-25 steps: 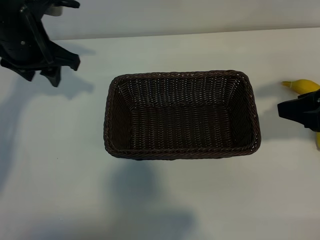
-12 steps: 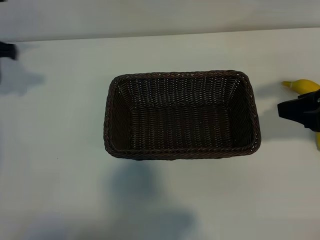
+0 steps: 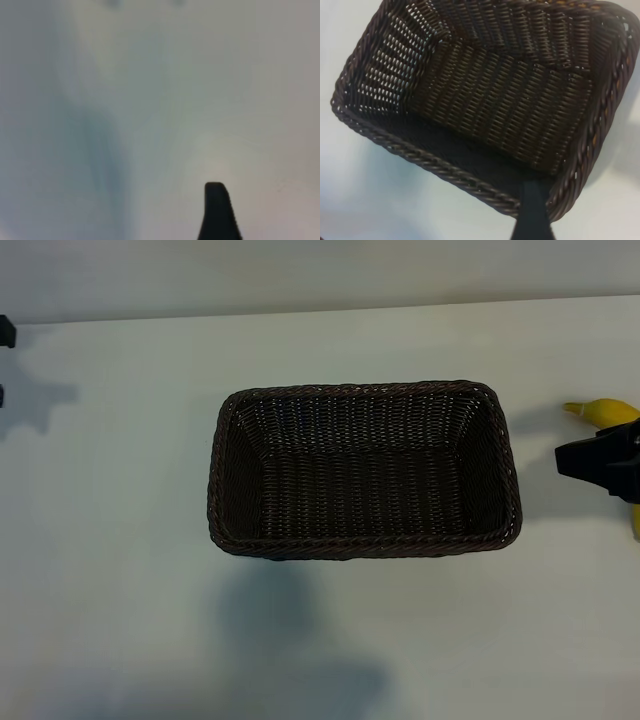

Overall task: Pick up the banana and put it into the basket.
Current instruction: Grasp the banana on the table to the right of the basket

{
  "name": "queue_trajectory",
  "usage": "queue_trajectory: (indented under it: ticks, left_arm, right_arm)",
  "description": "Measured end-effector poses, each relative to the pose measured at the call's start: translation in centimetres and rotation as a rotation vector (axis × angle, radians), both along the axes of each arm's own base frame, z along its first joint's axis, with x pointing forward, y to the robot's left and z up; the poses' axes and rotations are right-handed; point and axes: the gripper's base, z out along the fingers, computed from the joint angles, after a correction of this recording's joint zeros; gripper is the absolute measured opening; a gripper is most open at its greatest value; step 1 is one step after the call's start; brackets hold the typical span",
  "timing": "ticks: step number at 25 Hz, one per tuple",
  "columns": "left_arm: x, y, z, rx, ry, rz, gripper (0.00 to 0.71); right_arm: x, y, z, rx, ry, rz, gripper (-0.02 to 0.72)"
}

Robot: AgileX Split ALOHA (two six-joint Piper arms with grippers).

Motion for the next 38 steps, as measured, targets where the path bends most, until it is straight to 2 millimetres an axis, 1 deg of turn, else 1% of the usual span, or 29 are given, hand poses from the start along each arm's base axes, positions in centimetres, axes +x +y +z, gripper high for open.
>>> queue_trajectory:
  ticks: [3, 7, 10, 12, 14, 16, 21, 24, 27, 29, 31, 33, 38]
  left_arm:
    - [0.0, -1.8, 0.4, -0.004, -0.013, -0.065, 0.498]
    - [-0.5, -4.0, 1.8, 0.005, -0.054, -0.135, 0.498]
    - [-1.3, -4.7, 3.2, 0.011, -0.093, -0.158, 0.497]
    - [-2.5, -4.8, 3.8, 0.012, -0.106, -0.164, 0.497]
    - [-4.3, -4.9, 4.3, 0.013, -0.114, -0.167, 0.497]
    - [-6.7, -5.0, 4.2, 0.012, -0.105, -0.174, 0.497]
    - [-13.7, -5.2, 4.6, 0.020, -0.146, -0.188, 0.497]
    - [-17.7, -5.4, 4.1, 0.026, -0.182, -0.189, 0.497]
    - [-21.2, -5.5, 2.9, 0.030, -0.214, -0.188, 0.497]
    - [-23.6, -5.6, 2.4, 0.040, -0.285, -0.186, 0.496]
    - [-25.5, -5.6, 1.8, 0.048, -0.341, -0.184, 0.496]
    - [-27.0, -5.7, 0.8, 0.056, -0.384, -0.182, 0.496]
    - [-29.9, -5.8, -0.6, 0.069, -0.485, -0.180, 0.496]
  right_arm:
    - [0.0, 0.0, 0.0, 0.000, 0.000, 0.000, 0.525]
    - [0.0, 0.0, 0.0, 0.000, 0.000, 0.000, 0.525]
    - [0.0, 0.0, 0.0, 0.000, 0.000, 0.000, 0.525]
    - [0.0, 0.0, 0.0, 0.000, 0.000, -0.001, 0.525]
    - [0.0, 0.0, 0.0, 0.000, 0.000, -0.001, 0.525]
    - [0.0, 0.0, 0.0, 0.000, 0.000, -0.001, 0.525]
    - [0.0, 0.0, 0.0, 0.001, 0.001, -0.001, 0.525]
    - [0.0, 0.0, 0.0, 0.002, 0.002, -0.002, 0.525]
    - [0.0, 0.0, 0.0, 0.002, 0.002, -0.002, 0.525]
    - [0.0, 0.0, 0.0, 0.002, 0.002, -0.002, 0.525]
    - [0.0, 0.0, 0.0, 0.004, 0.004, -0.005, 0.525]
    - [0.0, 0.0, 0.0, 0.005, 0.005, -0.006, 0.525]
    - [0.0, 0.0, 0.0, 0.008, 0.009, -0.010, 0.525]
